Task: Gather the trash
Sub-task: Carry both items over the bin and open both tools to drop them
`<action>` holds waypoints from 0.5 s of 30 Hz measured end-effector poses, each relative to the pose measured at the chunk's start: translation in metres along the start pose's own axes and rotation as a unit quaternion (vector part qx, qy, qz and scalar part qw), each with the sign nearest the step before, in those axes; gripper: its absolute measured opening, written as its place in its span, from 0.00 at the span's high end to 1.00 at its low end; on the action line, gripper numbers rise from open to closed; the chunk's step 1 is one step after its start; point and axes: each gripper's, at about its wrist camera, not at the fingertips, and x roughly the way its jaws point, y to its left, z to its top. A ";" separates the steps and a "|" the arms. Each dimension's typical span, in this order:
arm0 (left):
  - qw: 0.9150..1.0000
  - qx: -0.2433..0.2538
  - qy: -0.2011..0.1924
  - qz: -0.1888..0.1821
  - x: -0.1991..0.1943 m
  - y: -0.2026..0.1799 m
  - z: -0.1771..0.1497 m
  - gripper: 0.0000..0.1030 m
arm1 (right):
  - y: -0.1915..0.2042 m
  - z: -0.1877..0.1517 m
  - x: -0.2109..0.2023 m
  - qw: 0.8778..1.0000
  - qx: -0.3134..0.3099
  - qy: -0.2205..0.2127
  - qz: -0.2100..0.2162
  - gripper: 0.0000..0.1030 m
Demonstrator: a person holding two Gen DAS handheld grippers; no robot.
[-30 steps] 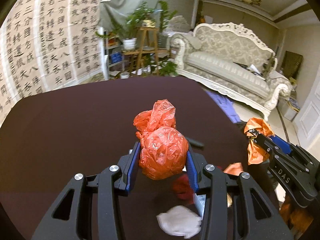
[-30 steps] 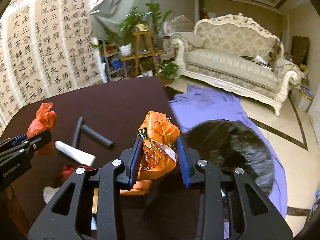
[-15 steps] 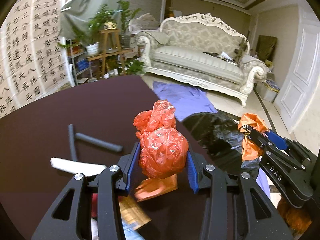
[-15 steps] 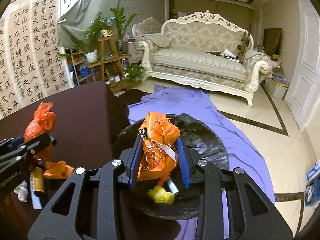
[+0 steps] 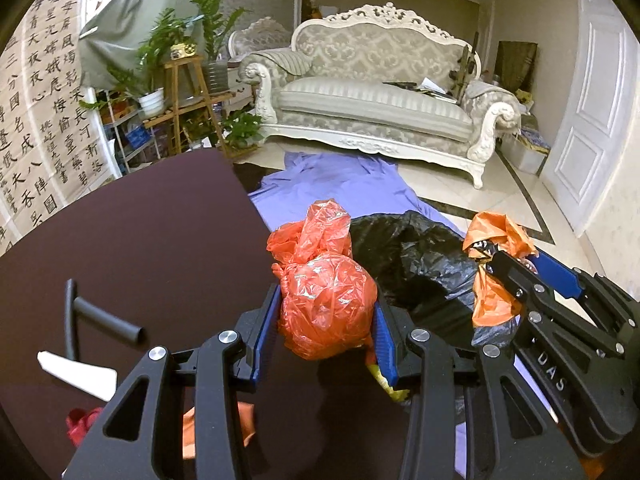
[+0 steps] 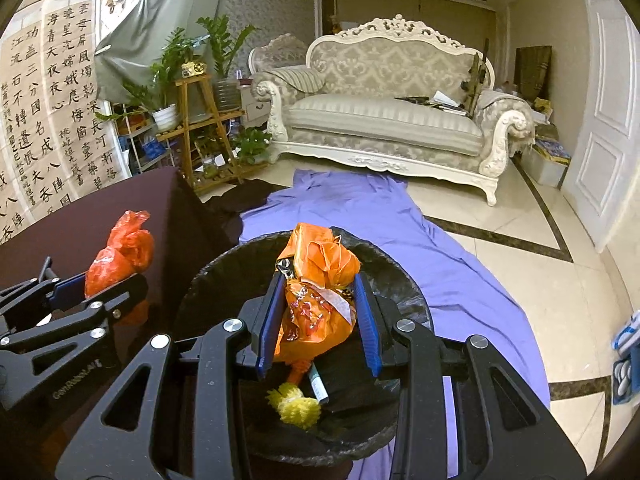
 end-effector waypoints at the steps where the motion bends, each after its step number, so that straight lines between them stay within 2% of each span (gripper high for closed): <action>1: 1.000 0.003 0.001 0.000 0.003 -0.002 0.000 0.59 | -0.001 0.000 0.002 1.000 0.001 0.001 0.000 0.67; 3: 1.000 0.009 0.003 0.001 0.008 -0.008 0.000 0.58 | -0.003 0.002 0.006 1.000 0.004 0.003 0.000 0.67; 5: 1.000 0.010 0.009 0.006 0.014 -0.011 0.000 0.52 | -0.006 0.001 0.009 1.000 0.007 0.002 0.000 0.66; 7: 1.000 0.006 0.015 0.006 0.017 -0.010 0.000 0.42 | -0.007 0.001 0.012 1.000 0.009 0.005 0.000 0.64; 8: 1.000 0.005 0.014 0.007 0.017 -0.010 0.001 0.41 | -0.008 0.001 0.012 1.000 0.010 0.005 -0.001 0.58; 10: 1.000 0.006 0.011 0.010 0.017 -0.010 0.002 0.34 | -0.010 0.000 0.012 1.000 0.010 0.003 -0.004 0.55; 15: 1.000 0.003 0.012 0.011 0.016 -0.008 0.004 0.30 | -0.011 0.000 0.011 1.000 0.013 0.002 -0.010 0.55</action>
